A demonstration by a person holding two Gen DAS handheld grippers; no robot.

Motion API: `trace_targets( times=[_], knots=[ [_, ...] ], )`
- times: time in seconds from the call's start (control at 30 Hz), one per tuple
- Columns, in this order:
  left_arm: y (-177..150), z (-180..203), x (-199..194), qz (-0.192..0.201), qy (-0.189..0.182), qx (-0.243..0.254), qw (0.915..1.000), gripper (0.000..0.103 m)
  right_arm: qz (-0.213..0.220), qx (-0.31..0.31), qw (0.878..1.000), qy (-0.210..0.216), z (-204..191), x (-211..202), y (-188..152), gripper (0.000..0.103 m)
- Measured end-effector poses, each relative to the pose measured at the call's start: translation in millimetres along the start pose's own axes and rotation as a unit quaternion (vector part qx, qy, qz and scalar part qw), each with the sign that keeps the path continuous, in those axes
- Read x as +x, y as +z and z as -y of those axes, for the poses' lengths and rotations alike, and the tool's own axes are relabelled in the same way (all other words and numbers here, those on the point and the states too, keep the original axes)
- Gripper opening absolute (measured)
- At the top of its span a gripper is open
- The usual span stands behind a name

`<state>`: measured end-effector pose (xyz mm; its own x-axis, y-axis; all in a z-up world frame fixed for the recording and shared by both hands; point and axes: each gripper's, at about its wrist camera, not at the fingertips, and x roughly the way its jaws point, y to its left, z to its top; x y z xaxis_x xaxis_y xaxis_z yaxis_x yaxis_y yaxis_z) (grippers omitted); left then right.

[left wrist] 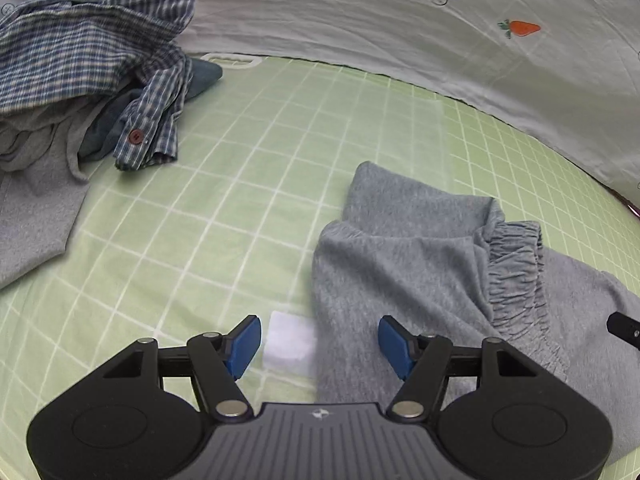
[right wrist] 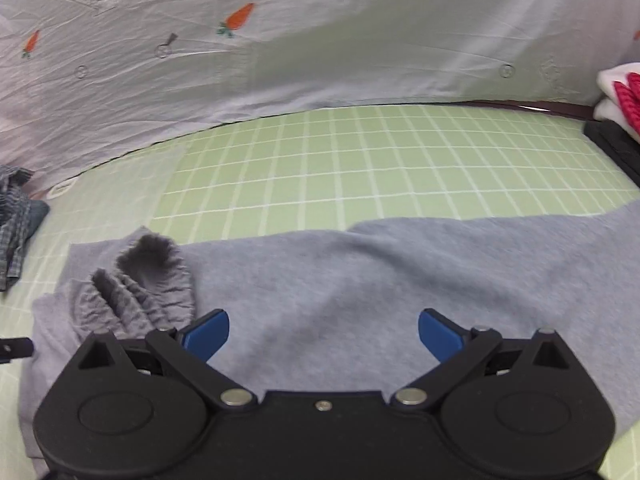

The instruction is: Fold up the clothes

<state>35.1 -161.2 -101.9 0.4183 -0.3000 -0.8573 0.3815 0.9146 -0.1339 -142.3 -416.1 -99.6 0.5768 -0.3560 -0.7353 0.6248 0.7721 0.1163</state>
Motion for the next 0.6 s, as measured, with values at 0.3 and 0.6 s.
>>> trace_targets(
  times=[0.3, 0.6],
  knots=[
    [0.7, -2.3, 13.4, -0.026, 0.001, -0.007, 0.9996, 0.067, -0.044, -0.057, 0.99, 0.124, -82.7, 45.5, 6.5, 0.102],
    [3.5, 5.0, 20.7, -0.027, 0.004, 0.02, 0.9994, 0.076, -0.065, -0.06, 0.99, 0.113, -92.5, 64.4, -0.2, 0.099]
  ],
)
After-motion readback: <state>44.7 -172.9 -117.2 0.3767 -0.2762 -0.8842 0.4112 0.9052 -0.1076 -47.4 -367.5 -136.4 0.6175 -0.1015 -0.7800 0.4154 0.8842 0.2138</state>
